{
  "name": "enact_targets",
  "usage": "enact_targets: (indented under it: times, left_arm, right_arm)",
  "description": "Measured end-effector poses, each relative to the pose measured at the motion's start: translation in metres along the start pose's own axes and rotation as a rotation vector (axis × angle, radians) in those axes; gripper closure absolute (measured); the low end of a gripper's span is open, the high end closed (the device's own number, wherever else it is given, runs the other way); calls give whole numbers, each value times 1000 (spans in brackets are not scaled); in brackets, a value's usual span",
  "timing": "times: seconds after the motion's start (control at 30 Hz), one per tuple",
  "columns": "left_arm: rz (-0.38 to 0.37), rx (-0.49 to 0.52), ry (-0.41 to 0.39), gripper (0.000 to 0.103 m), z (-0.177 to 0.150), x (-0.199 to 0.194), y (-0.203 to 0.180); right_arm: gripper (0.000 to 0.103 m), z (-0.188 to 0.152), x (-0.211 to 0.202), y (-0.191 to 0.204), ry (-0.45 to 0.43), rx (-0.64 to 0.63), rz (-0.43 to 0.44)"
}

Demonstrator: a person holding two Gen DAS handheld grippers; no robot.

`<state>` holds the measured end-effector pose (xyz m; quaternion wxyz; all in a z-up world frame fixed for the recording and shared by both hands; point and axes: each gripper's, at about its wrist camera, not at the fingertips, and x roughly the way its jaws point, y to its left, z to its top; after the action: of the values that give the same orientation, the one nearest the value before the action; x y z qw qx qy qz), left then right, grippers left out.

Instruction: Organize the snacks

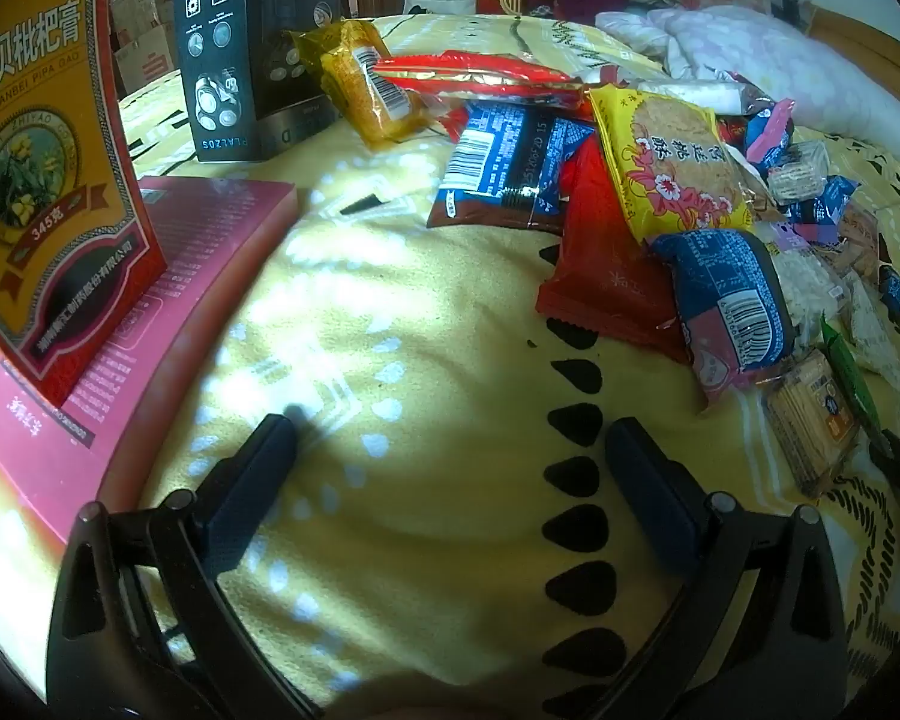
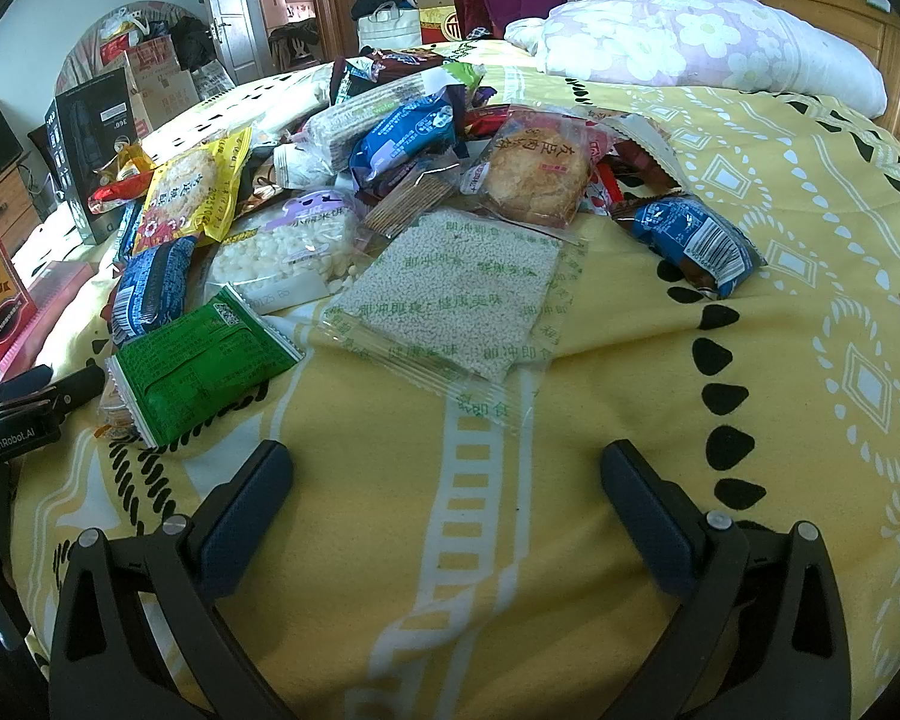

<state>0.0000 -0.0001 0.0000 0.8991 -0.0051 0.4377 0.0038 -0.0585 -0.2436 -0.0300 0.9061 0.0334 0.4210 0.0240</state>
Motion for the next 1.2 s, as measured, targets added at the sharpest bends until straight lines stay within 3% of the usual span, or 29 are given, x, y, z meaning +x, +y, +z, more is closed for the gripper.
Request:
enact_targets:
  times: [1.2]
  left_arm:
    - [2,3,0,0,-1,-6,-1]
  right_arm:
    - [0,-3,-5,6,29,-19,-42]
